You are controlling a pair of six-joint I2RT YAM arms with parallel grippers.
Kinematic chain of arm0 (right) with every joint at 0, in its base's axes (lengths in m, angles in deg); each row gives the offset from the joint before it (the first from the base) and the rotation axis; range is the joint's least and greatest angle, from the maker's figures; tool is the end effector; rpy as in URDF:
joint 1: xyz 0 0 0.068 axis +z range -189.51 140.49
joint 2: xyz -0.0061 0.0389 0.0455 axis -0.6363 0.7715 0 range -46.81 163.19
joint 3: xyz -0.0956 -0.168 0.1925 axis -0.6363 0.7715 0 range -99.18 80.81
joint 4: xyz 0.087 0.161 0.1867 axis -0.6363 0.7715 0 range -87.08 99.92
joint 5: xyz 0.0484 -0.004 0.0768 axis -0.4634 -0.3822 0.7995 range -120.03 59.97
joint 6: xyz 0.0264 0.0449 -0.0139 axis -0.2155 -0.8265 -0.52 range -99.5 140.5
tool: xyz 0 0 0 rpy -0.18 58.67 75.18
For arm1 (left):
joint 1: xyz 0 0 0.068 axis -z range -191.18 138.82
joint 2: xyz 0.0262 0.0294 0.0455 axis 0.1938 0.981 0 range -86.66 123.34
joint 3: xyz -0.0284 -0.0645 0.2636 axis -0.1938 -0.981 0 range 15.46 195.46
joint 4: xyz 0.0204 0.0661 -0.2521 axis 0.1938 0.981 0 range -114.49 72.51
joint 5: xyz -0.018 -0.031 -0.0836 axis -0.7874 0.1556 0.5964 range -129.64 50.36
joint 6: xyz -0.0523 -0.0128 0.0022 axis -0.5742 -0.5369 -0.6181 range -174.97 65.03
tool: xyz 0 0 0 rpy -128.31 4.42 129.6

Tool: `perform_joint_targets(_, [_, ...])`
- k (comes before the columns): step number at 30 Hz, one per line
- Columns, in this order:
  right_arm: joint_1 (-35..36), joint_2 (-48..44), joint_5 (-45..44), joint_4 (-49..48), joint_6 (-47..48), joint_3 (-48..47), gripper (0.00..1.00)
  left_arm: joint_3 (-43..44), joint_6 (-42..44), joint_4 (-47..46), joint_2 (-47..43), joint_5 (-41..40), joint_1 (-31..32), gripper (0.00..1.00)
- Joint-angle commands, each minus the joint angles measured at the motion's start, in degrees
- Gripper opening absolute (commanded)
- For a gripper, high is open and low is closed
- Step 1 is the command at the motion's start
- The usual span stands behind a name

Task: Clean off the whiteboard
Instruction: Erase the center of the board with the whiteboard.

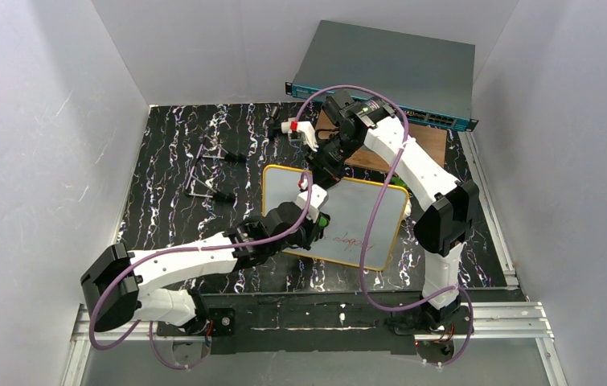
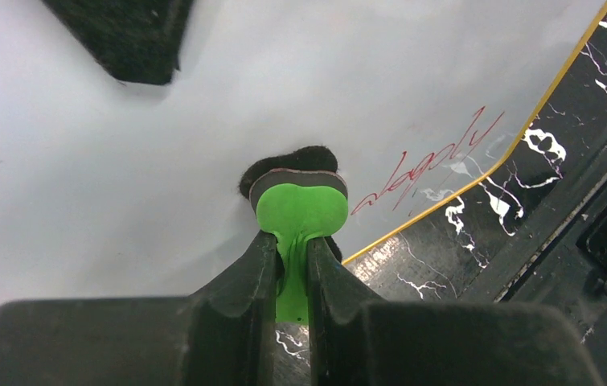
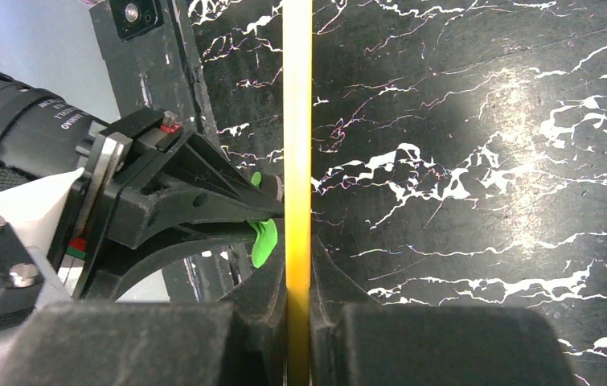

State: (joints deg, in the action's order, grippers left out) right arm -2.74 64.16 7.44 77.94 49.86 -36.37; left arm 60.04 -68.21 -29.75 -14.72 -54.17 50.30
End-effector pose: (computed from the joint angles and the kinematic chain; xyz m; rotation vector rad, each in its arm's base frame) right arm 0.2982 0.2500 0.3508 -1.5985 2.1447 0.9359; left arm 0.1434 -0.2451 0.2644 0.6562 1.8827 -0.6103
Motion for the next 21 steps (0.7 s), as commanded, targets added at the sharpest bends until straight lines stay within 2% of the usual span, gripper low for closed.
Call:
perform_joint_targets(1, [0.40, -0.98, 3.10, 2.73, -1.09, 0.29, 0.01, -2.93, -0.13, -0.92, 0.41, 5.67, -0.56, 0.00])
perform_joint_targets(5, [0.40, -0.81, 3.23, 2.69, -1.08, 0.23, 0.01, -7.68, -1.98, -2.27, 0.83, 10.44, -0.48, 0.00])
perform_joint_targets(11, [0.40, -0.65, 3.21, 2.79, -1.09, 0.12, 0.01, -10.58, -3.37, -3.25, 2.90, 12.82, -0.30, 0.00])
perform_joint_targets(21, [0.49, -0.68, 3.02, 2.72, -1.15, 0.21, 0.01, -1.17, 0.72, -3.00, 7.34, 12.04, -0.83, 0.00])
